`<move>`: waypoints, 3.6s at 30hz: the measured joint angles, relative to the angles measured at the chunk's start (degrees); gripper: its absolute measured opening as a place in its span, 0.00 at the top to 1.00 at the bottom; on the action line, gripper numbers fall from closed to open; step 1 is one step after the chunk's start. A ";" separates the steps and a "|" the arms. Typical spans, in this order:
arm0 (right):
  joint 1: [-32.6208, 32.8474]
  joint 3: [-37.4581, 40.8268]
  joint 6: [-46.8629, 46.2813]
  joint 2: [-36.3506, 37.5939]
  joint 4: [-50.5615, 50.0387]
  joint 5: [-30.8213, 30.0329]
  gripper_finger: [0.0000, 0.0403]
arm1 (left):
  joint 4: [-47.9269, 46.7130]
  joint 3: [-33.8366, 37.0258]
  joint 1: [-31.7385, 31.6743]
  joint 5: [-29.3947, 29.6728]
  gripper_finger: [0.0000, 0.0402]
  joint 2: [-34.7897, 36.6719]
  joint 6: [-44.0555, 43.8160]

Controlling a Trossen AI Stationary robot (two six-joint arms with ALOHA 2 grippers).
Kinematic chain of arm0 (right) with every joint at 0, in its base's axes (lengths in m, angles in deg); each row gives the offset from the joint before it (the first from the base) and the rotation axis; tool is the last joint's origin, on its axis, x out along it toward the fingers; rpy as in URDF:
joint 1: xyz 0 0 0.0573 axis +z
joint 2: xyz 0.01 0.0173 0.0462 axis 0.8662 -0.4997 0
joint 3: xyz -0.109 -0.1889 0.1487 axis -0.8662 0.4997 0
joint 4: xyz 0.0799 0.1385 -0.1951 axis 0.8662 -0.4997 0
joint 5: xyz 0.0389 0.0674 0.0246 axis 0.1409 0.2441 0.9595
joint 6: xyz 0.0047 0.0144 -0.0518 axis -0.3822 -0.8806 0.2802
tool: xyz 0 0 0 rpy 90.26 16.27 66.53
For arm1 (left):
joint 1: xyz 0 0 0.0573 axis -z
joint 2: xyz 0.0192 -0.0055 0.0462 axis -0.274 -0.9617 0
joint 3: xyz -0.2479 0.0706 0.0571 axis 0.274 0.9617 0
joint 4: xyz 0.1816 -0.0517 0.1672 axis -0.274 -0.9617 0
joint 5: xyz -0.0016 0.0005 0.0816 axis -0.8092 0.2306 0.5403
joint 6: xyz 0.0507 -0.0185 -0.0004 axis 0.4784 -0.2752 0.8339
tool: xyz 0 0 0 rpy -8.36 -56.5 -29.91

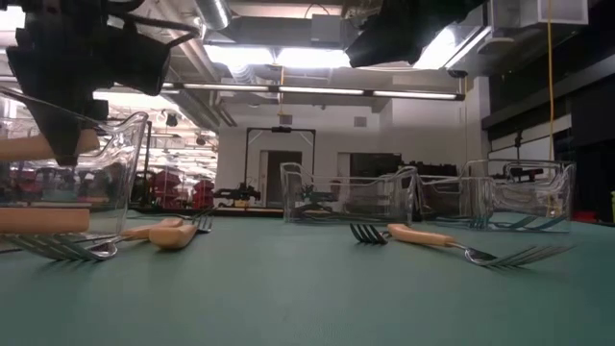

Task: Sort silverware by color (type)
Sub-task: Put the orange fork into the bottom transparent bin, then put the blue fork into the top right transparent bin

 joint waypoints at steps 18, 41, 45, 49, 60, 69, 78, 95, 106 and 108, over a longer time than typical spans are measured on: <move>0.04 0.00 -0.02 0.00 0.00 1.91 0.61 | -0.02 0.08 0.09 1.12 0.77 -0.09 -0.22; 0.02 0.09 -18.36 -4.25 -4.44 10.88 0.61 | 2.12 0.39 0.15 0.53 0.75 7.02 -2.89; 1.21 0.09 -21.76 -5.98 -4.87 11.47 0.61 | 4.11 0.32 0.44 0.66 0.75 8.56 0.00; 3.86 0.09 -25.46 -7.18 -5.87 11.83 0.61 | 8.11 0.26 0.44 0.66 0.75 9.05 4.59; 12.73 0.00 -45.00 -9.04 -16.25 8.83 0.61 | 19.92 0.19 -0.52 3.46 0.75 9.38 18.48; 20.56 0.04 -56.67 -10.78 -21.46 9.34 0.61 | 25.22 0.19 -4.81 10.61 0.75 9.40 32.83; 32.30 0.02 -61.80 -11.00 -21.30 9.35 0.61 | 25.25 0.19 -9.22 11.54 0.75 9.40 36.46; 47.04 0.02 -62.46 -11.32 -24.81 18.34 0.61 | 25.18 0.17 -11.26 11.59 0.75 9.40 36.27; 46.94 0.02 -62.35 -12.33 -30.15 22.91 0.61 | 25.14 0.17 -11.26 11.61 0.75 9.40 36.29; 46.95 0.02 -62.10 -13.50 -29.74 23.45 0.61 | 25.12 0.17 -11.26 11.73 0.75 9.40 36.29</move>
